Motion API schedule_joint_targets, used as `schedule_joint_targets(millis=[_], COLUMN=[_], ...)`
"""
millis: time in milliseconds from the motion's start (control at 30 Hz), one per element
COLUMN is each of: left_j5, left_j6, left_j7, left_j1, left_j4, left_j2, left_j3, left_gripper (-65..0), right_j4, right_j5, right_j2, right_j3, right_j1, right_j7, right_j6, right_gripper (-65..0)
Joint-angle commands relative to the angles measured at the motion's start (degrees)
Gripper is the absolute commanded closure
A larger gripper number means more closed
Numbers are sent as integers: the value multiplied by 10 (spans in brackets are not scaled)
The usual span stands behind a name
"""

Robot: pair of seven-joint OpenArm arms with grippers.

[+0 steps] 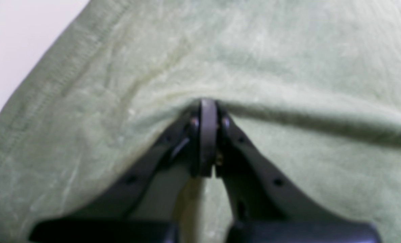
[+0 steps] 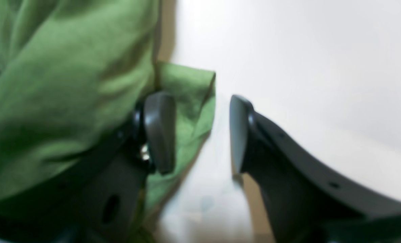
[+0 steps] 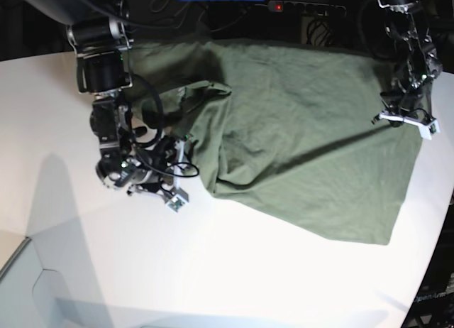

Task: Layout the t-shirt on the table in an organized manner, then fold the t-shirt properly
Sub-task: 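Pull the grasped fabric with the right gripper away from the left gripper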

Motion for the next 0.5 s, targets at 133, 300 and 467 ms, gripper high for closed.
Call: schedule_joint_targets(millis=[133,300,467], left_j5=[7,7,7], left_j6=[7,7,7], left_j7=[29,29,29], left_j1=[4,4,4], left_j4=[-2,-2,-2], left_j2=[-2,-2,-2], left_j3=[1,1,1], left_gripper=[-1,-1,-1], right_j4=[1,2,4], right_j5=[-4,-4,-4], right_j2=[2,18,33], right_j3=[-1,1,38], right_j1=[9,39,93], right_j7=[11,14,45], right_j6=[0,0,0], right_gripper=[0,0,0])
